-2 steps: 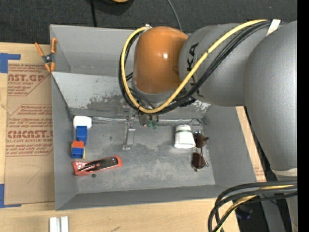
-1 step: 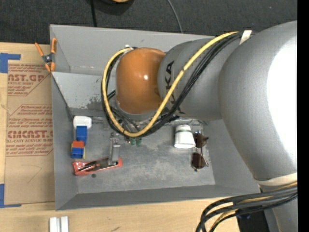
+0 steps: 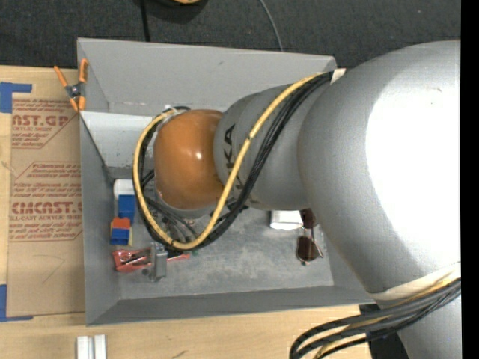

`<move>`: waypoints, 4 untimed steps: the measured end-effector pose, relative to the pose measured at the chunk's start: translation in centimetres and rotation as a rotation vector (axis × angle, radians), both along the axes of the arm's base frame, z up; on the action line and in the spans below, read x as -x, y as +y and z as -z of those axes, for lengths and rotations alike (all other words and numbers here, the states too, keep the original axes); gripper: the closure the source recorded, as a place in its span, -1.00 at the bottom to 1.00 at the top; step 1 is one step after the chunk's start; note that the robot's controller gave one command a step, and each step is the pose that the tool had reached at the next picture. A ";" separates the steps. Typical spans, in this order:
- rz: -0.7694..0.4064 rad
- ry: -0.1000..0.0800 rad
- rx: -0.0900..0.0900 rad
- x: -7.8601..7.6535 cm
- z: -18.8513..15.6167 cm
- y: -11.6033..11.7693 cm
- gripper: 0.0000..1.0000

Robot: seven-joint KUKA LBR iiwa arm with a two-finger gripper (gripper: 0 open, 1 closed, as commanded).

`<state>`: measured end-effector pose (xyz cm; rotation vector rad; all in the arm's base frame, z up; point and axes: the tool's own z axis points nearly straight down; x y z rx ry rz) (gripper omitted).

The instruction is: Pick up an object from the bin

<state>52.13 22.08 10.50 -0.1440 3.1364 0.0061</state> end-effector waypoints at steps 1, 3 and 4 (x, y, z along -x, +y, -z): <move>-0.226 -0.002 0.003 -0.9 3.5 -0.6 1.00; -0.250 -0.004 0.004 -0.8 3.5 0.0 1.00; -0.290 -0.002 0.004 0.4 3.6 1.1 1.00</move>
Offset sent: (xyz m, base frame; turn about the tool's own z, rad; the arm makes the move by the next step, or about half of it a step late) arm 0.0000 0.0000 0.0000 0.0000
